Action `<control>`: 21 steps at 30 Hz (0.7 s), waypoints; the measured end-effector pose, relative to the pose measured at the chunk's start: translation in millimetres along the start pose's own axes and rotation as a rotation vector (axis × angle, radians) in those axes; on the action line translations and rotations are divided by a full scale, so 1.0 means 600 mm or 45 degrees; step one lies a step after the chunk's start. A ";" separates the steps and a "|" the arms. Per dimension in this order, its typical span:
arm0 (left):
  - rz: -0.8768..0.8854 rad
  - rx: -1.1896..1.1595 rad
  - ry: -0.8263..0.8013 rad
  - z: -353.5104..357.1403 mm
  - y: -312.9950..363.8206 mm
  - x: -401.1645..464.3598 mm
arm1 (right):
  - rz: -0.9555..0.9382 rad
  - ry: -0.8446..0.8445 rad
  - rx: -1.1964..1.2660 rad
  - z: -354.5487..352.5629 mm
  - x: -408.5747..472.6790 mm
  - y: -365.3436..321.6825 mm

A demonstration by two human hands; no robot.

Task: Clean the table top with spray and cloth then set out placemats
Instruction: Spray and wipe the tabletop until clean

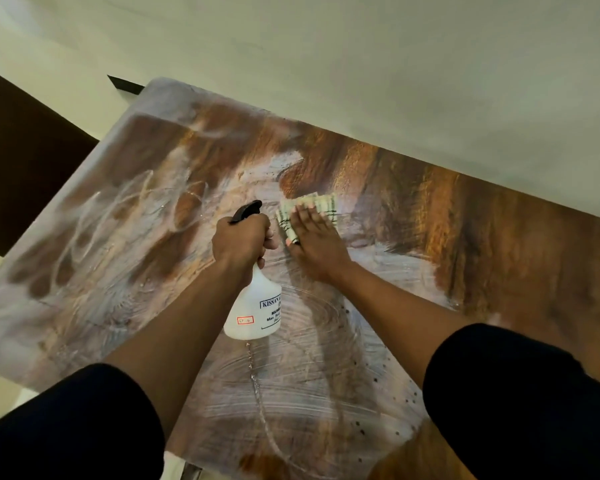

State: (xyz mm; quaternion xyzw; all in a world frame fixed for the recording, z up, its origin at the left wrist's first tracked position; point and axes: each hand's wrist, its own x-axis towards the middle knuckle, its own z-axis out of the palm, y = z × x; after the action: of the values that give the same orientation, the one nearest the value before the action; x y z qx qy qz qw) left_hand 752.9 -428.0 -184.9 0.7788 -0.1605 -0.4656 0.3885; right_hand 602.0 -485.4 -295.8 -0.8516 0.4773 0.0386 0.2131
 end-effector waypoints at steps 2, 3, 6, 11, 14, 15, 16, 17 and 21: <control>0.003 -0.009 -0.012 -0.008 0.003 0.010 | -0.069 -0.042 -0.016 0.001 -0.001 0.003; 0.005 -0.013 -0.021 -0.012 0.005 0.016 | -0.092 -0.055 -0.017 -0.003 0.001 0.010; 0.022 -0.012 -0.054 -0.024 0.010 0.032 | -0.061 -0.041 0.021 -0.026 0.015 0.034; 0.020 -0.006 -0.114 -0.048 0.020 0.065 | 0.412 0.099 0.132 -0.063 0.058 0.074; 0.005 -0.048 -0.113 -0.068 0.033 0.090 | 0.587 0.131 0.160 -0.062 0.076 0.070; 0.014 -0.060 -0.120 -0.076 0.037 0.097 | 0.636 0.139 0.166 -0.059 0.084 0.060; 0.030 -0.070 -0.123 -0.084 0.041 0.105 | 0.684 0.150 0.165 -0.057 0.093 0.046; 0.038 -0.072 -0.124 -0.091 0.045 0.110 | 0.720 0.166 0.152 -0.054 0.101 0.030; 0.026 -0.021 -0.098 -0.118 0.056 0.147 | 0.503 0.194 0.060 -0.024 0.141 -0.059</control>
State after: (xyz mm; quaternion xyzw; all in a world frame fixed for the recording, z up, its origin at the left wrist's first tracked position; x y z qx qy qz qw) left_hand 862.6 -471.4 -194.0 0.7554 -0.1793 -0.4926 0.3931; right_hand 675.4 -542.3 -294.0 -0.7368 0.6504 0.0040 0.1847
